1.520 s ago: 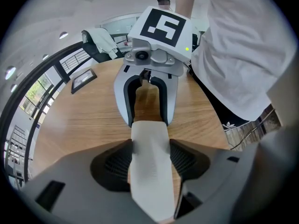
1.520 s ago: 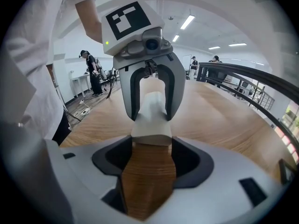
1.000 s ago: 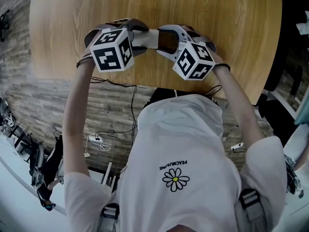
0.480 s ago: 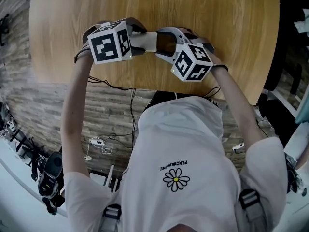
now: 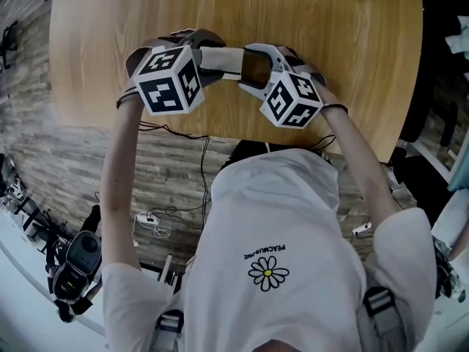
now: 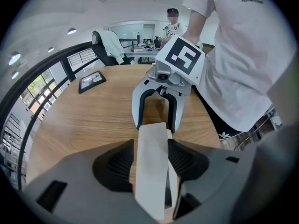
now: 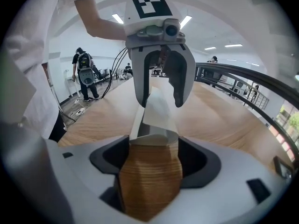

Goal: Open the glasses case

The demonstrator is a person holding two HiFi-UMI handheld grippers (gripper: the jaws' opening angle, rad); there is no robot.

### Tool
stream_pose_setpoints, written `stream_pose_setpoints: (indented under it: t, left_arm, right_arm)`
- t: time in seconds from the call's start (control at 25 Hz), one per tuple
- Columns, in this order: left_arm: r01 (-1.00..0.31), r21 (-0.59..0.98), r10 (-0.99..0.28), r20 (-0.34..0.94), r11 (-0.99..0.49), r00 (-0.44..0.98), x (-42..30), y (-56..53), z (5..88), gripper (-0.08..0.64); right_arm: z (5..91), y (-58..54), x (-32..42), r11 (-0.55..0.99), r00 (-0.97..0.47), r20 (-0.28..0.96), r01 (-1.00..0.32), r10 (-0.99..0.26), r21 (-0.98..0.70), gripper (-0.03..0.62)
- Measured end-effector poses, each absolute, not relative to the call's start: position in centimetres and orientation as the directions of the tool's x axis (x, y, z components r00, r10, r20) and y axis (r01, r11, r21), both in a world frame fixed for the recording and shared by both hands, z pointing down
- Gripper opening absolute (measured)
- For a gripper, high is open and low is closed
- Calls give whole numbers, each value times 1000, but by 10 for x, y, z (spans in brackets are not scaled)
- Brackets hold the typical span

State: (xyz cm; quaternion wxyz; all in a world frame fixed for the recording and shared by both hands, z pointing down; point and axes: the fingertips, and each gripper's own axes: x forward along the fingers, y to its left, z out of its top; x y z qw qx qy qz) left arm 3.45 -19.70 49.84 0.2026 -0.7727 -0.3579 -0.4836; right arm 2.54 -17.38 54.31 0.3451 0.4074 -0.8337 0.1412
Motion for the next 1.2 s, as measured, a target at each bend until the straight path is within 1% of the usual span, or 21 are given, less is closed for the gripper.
stream_pose_setpoints:
  t: [0.24, 0.36, 0.48, 0.6, 0.68, 0.96, 1.0, 1.08, 1.2]
  left_arm:
    - [730, -139, 262, 875, -669, 407, 43, -206, 487, 232]
    - [691, -256, 176, 855, -676, 489, 49, -219, 482, 183]
    - [648, -322, 110, 838, -691, 534, 52, -233, 483, 159]
    - [583, -336, 92, 808, -740, 582, 57, -241, 482, 141]
    - [556, -340, 88, 792, -759, 604, 59, -243, 481, 141]
    - [526, -316, 117, 763, -790, 635, 62, -227, 466, 141]
    - [520, -300, 131, 759, -800, 638, 66, -218, 462, 152]
    - [503, -258, 162, 744, -825, 648, 68, -202, 451, 209]
    - [461, -222, 186, 705, -859, 685, 49, -210, 433, 222]
  right_arm:
    - [543, -175, 29, 593, -385, 693, -801, -610, 77, 321]
    - [543, -175, 29, 579, -363, 699, -810, -616, 89, 321]
    - [542, -175, 28, 549, -331, 705, -830, -627, 98, 321]
    - [542, -174, 29, 526, -304, 705, -843, -640, 115, 319]
    - [541, -174, 30, 519, -296, 708, -847, -642, 116, 319]
    - [538, -163, 34, 523, -293, 714, -844, -635, 118, 319]
    - [536, -156, 38, 523, -294, 711, -844, -639, 122, 319]
    - [531, -147, 42, 528, -293, 703, -838, -648, 137, 319]
    - [524, -157, 26, 547, -294, 703, -822, -647, 160, 319]
